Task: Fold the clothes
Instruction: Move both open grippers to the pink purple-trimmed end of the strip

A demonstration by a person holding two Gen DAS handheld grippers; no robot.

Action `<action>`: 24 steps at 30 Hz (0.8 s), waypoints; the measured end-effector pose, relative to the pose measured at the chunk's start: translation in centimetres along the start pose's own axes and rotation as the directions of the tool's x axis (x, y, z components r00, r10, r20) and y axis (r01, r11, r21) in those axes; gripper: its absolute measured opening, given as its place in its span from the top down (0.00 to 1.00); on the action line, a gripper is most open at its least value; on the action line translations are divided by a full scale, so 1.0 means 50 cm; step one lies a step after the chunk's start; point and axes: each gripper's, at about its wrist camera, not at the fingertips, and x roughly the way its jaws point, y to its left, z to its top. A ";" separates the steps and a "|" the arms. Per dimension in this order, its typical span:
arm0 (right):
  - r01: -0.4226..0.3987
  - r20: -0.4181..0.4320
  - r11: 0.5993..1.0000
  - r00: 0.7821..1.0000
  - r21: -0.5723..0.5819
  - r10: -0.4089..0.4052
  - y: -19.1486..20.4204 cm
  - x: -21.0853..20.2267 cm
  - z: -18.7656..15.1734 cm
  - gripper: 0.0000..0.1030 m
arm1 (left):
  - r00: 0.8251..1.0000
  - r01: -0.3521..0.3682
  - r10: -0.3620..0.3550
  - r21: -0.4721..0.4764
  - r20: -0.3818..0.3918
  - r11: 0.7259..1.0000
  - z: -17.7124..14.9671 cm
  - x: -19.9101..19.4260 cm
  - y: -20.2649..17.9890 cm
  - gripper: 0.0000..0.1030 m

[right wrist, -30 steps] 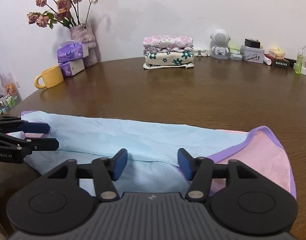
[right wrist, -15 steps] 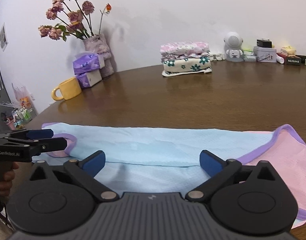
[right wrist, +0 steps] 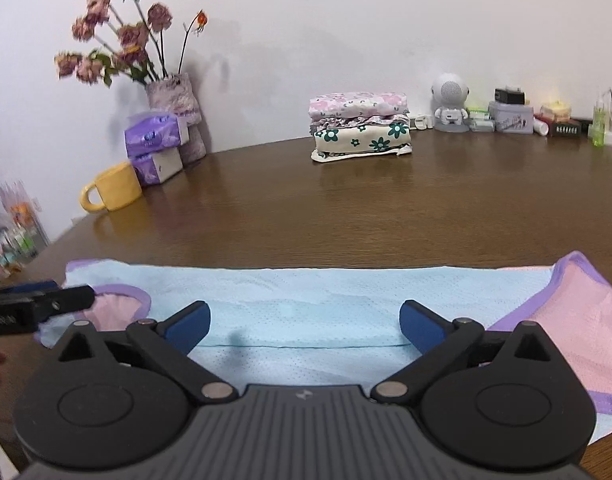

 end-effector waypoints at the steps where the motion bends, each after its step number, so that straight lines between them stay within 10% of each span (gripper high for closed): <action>1: 0.000 -0.004 1.000 1.000 -0.023 0.000 0.008 0.001 -0.001 0.00 | 1.000 -0.006 0.006 0.001 0.003 1.000 0.000 -0.002 0.003 0.08; 24: -0.106 -0.085 0.989 0.992 -0.102 0.097 0.096 0.027 -0.008 0.00 | 1.000 0.014 -0.014 -0.129 0.000 0.992 -0.020 -0.031 0.109 0.07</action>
